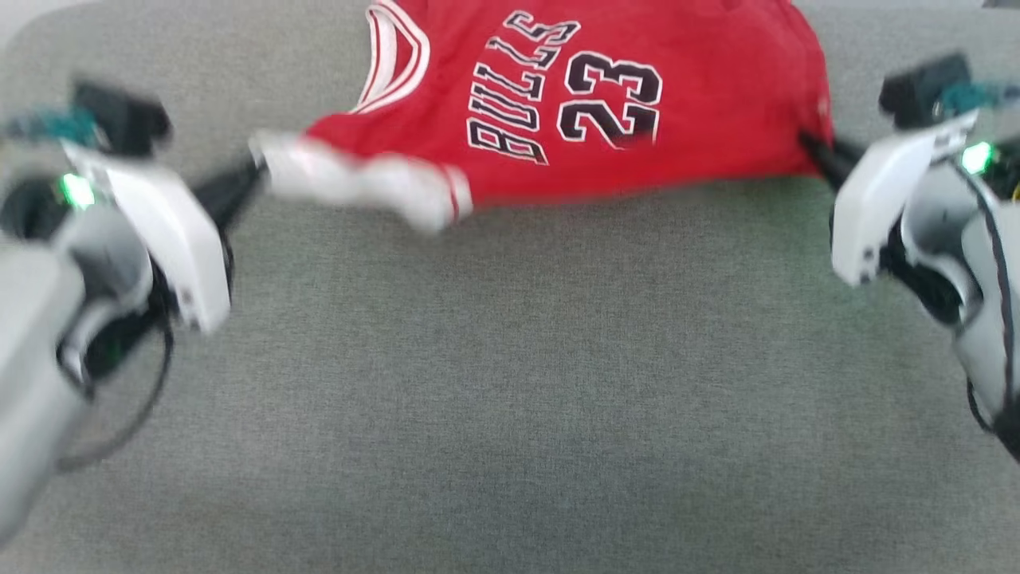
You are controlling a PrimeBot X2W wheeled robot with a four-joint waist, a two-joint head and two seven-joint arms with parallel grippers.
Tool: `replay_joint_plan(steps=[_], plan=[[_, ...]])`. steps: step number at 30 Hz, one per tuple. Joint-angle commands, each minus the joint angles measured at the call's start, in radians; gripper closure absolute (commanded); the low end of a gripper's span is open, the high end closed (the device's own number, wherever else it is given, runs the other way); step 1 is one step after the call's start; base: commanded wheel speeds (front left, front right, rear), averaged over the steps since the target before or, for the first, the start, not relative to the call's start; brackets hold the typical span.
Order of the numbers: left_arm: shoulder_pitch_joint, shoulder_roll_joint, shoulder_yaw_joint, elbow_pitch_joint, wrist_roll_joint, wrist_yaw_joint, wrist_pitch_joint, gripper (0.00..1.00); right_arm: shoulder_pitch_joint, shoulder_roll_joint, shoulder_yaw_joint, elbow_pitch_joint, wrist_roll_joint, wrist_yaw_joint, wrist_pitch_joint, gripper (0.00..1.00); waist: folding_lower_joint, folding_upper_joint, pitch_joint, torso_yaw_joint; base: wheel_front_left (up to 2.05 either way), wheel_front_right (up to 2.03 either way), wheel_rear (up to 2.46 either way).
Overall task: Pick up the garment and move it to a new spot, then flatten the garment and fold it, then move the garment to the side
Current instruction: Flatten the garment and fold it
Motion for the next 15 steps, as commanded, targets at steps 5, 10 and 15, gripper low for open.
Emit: replay_joint_plan(steps=[5, 10, 15], plan=[[0.224, 0.117, -0.013, -0.251, -0.125, 0.129, 0.131, 1.00, 0.158, -0.099, 0.055, -0.177, 0.110, -0.002, 0.111, 1.00, 0.0000, 0.0000, -0.032, -0.001, 0.00, 0.00, 0.00], [0.393, 0.212, -0.030, -0.478, -0.190, 0.275, 0.187, 1.00, 0.282, -0.191, 0.060, -0.329, 0.190, -0.002, 0.188, 1.00, 0.0000, 0.0000, -0.041, -0.004, 0.00, 0.00, 0.00], [0.542, 0.267, -0.049, -0.633, -0.249, 0.381, 0.183, 1.00, 0.405, -0.256, 0.021, -0.437, 0.242, -0.002, 0.228, 1.00, 0.0000, 0.0000, -0.044, -0.008, 0.00, 0.00, 0.00]])
